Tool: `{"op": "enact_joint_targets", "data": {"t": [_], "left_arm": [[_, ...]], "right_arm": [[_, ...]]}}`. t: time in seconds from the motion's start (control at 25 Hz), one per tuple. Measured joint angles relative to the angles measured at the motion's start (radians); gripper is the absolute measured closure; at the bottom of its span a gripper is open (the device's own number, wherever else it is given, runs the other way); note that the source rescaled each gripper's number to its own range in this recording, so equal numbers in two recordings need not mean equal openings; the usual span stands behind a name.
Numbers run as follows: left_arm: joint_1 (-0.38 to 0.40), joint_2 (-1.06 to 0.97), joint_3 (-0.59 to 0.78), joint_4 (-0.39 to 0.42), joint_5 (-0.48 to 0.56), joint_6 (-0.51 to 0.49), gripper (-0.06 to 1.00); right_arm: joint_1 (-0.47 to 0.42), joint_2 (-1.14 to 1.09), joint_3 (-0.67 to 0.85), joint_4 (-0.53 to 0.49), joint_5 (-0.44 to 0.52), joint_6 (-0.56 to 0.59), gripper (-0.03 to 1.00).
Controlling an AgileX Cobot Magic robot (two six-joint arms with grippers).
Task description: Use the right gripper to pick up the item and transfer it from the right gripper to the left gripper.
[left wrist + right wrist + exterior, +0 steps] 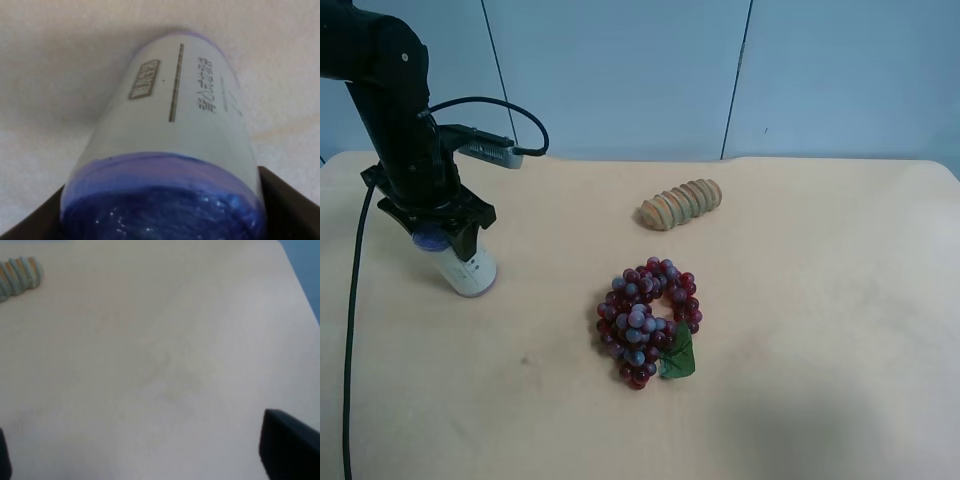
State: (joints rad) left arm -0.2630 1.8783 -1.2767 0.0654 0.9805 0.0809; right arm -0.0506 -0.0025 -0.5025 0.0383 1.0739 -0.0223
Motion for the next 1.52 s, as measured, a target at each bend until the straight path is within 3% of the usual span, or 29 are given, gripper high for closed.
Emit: {"op": "enact_joint_targets", "data": {"t": [0.04,0.2,0.32,0.84,1.2,1.52], "left_arm": [[0.000,0.000,0.000,0.000,-0.003,0.000,0.90],[0.000,0.000,-0.001,0.000,-0.012,0.000,0.32],[0.000,0.000,-0.001,0.000,-0.012,0.000,0.20],[0.000,-0.055,-0.001,0.000,0.052,-0.005,0.18],[0.000,-0.266,-0.001,0.000,0.078,-0.002,0.18],[0.000,-0.444,-0.002,0.036,0.163,0.008,0.18]], "right_arm": [[0.000,0.000,0.000,0.000,0.000,0.000,-0.03],[0.000,0.000,0.000,0.000,0.000,0.000,-0.03],[0.000,0.000,0.000,0.000,0.000,0.000,-0.03],[0.000,0.000,0.000,0.000,0.000,0.000,-0.03],[0.000,0.000,0.000,0.000,0.000,0.000,-0.03],[0.000,0.000,0.000,0.000,0.000,0.000,-0.03]]}}
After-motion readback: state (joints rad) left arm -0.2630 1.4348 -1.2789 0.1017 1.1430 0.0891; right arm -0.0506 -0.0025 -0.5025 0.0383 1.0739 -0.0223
